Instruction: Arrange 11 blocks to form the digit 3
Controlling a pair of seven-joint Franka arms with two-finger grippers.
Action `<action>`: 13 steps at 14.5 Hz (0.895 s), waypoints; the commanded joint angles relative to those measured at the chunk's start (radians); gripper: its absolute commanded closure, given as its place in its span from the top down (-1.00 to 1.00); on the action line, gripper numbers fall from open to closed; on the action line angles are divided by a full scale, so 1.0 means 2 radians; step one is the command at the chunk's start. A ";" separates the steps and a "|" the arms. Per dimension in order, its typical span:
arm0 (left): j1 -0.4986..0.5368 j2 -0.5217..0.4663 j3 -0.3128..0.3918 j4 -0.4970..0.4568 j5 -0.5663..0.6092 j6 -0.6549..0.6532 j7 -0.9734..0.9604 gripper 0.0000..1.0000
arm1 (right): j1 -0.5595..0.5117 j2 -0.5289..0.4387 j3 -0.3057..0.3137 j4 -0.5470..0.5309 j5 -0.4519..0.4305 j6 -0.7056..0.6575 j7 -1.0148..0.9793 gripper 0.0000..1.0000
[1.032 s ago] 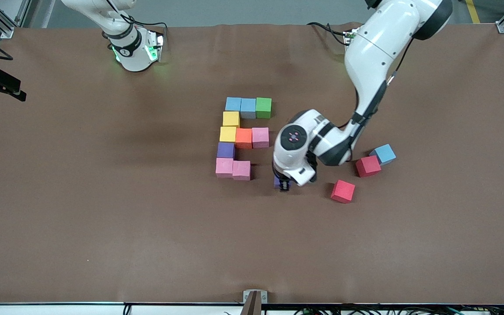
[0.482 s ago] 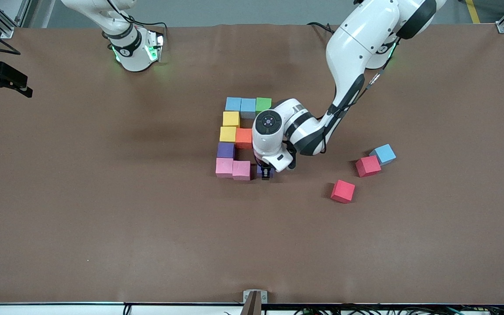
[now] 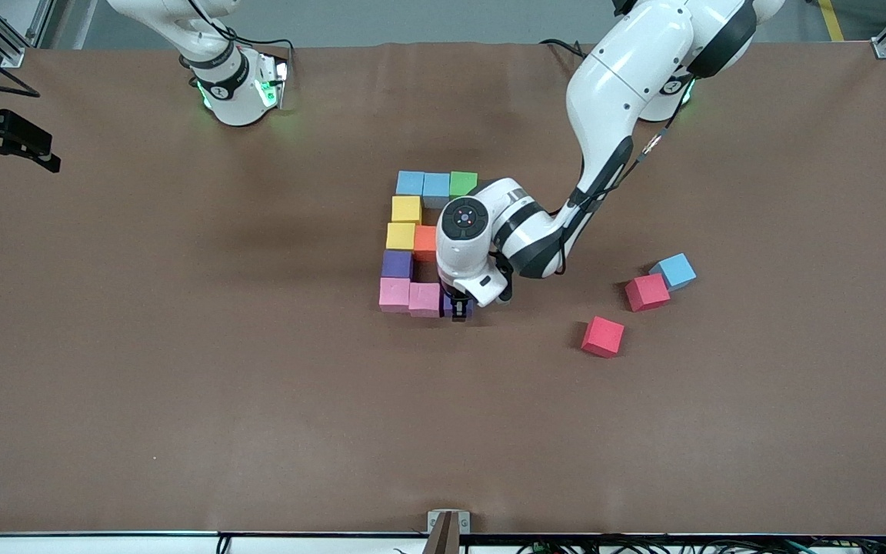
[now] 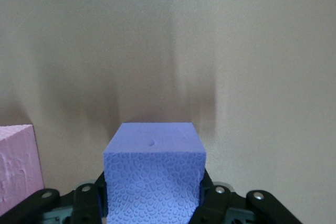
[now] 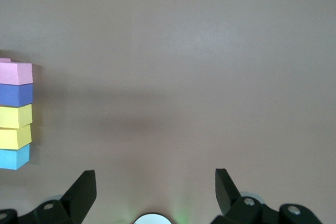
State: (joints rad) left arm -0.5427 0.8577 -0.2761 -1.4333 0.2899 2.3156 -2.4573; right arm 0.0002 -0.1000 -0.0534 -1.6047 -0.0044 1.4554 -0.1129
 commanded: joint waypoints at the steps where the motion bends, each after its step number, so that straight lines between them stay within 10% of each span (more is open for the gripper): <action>1: -0.009 0.013 0.005 0.018 0.002 0.000 -0.008 -0.52 | 0.002 -0.017 -0.002 -0.015 0.002 0.011 -0.003 1.00; 13: -0.009 0.019 0.006 0.029 0.005 0.003 -0.005 -0.34 | 0.003 -0.017 0.001 0.009 0.007 -0.021 0.005 1.00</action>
State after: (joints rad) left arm -0.5461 0.8704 -0.2748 -1.4109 0.2898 2.3170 -2.4574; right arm 0.0004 -0.1188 -0.0485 -1.5775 -0.0032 1.4242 -0.1124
